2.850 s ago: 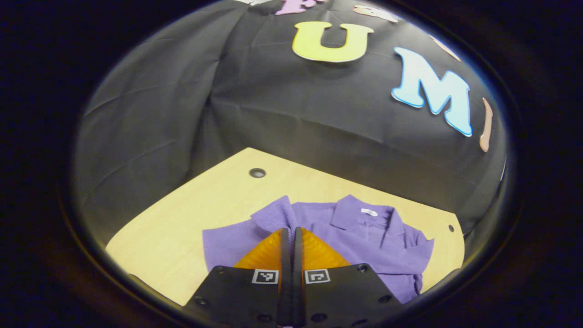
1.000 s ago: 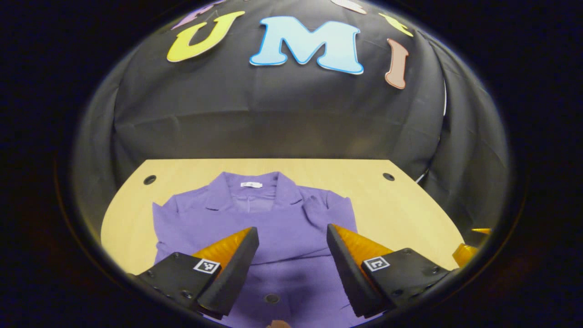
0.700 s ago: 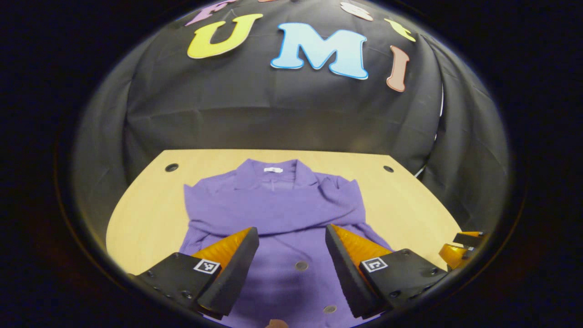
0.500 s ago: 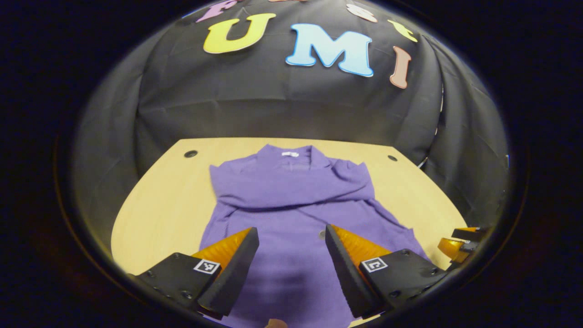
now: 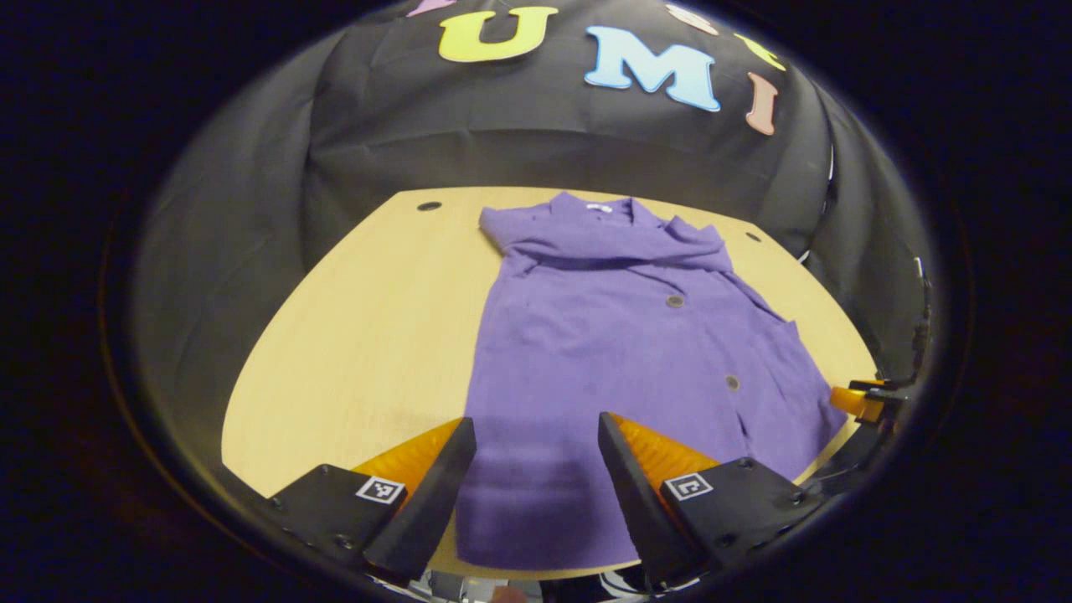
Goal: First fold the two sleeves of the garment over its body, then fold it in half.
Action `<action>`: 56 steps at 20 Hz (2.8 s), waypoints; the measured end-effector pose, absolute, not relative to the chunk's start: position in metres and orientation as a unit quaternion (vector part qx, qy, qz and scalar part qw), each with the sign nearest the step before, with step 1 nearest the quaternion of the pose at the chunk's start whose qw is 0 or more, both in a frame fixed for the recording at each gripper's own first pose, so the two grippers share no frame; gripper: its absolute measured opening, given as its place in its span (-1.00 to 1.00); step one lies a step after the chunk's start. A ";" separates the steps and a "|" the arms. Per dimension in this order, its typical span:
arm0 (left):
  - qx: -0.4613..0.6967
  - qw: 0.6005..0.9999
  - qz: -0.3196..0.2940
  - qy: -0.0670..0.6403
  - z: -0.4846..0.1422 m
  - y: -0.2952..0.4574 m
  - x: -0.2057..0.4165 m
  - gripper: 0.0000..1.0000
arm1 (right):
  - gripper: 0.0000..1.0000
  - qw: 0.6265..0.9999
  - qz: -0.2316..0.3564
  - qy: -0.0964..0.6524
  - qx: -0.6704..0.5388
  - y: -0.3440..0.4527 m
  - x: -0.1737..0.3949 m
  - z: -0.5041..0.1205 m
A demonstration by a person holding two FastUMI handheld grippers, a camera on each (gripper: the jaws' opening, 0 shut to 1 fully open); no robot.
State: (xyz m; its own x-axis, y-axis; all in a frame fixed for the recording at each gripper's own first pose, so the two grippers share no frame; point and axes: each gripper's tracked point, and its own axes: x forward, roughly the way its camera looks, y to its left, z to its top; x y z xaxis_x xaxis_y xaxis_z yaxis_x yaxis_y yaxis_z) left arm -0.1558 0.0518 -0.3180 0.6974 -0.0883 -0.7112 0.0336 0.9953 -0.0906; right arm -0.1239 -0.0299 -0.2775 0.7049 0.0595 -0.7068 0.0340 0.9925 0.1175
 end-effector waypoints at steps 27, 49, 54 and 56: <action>-0.006 0.907 -0.056 0.418 -0.359 0.017 -0.226 -0.73 | -0.58 0.898 0.028 0.426 0.109 0.008 -0.141 -0.297; -0.088 0.952 -0.109 0.273 -0.188 -0.002 -0.053 -0.86 | -0.98 0.948 0.099 0.266 0.148 0.037 -0.010 -0.108; -0.093 0.958 -0.074 0.262 -0.177 0.016 0.016 -0.86 | -0.98 0.945 0.113 0.257 0.166 0.041 0.072 -0.086; -0.095 0.959 -0.060 0.260 -0.176 0.020 0.045 -0.87 | -0.97 0.944 0.119 0.258 0.169 0.042 0.102 -0.086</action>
State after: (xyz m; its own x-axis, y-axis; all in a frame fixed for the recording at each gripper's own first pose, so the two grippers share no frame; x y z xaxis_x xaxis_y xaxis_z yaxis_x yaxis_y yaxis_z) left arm 0.0448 0.0201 -0.1761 0.8577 -0.1651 -0.4868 0.0661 0.9746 -0.2141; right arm 0.1023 0.0423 -0.0855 0.8385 0.3120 -0.4466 -0.1378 0.9146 0.3802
